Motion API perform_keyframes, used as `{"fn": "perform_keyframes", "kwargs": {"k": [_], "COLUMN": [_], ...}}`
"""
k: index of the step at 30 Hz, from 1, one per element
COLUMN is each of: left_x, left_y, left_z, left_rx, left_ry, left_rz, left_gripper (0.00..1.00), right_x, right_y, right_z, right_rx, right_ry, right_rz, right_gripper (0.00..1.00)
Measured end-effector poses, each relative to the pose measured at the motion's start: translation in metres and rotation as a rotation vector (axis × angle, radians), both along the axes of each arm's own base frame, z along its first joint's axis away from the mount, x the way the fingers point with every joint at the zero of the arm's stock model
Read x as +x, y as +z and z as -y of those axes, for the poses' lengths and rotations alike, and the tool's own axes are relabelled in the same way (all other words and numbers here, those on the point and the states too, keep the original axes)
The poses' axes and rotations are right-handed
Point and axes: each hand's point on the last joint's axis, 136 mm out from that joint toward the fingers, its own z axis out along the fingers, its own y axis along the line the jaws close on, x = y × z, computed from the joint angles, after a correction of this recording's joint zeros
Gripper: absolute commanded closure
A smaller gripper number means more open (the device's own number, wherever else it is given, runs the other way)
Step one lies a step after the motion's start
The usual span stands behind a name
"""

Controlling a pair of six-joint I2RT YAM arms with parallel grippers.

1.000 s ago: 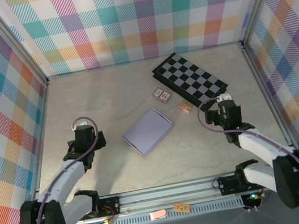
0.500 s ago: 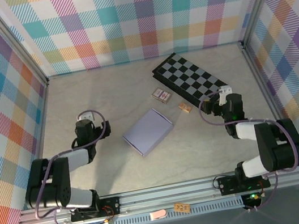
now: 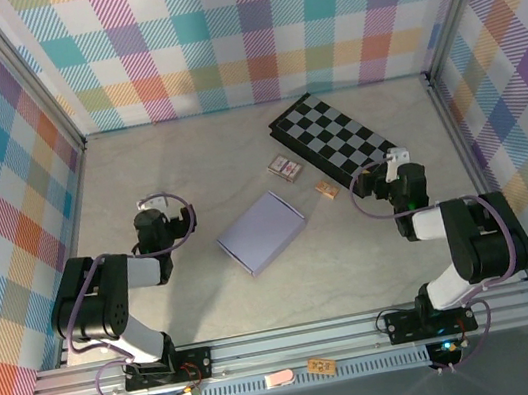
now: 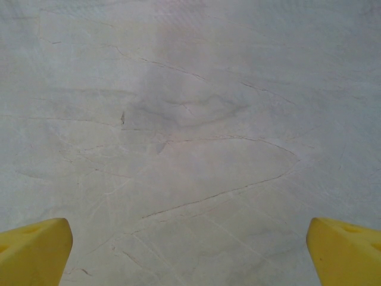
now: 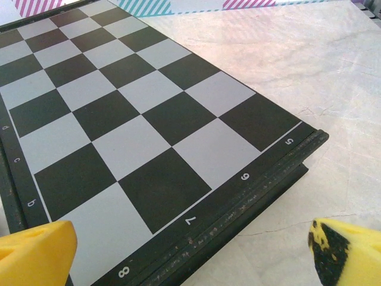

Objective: Fold the paper box

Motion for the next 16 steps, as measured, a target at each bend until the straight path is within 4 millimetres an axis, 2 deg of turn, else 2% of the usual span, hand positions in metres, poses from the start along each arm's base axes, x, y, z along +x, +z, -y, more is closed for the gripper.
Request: {"fn": "perform_keyframes", "kwargs": {"k": [16], "left_x": [0.0019], "left_y": [0.0040], "left_z": [0.0002], "left_rx": [-0.002], "left_ry": [0.000], "left_rz": [0.018], "left_gripper": [0.00], "right_x": [0.0001], "right_y": [0.0001], "right_z": [0.0007], "right_rx": [-0.002], "right_ry": [-0.004], "right_rz": [0.000], "right_gripper": [0.01]}}
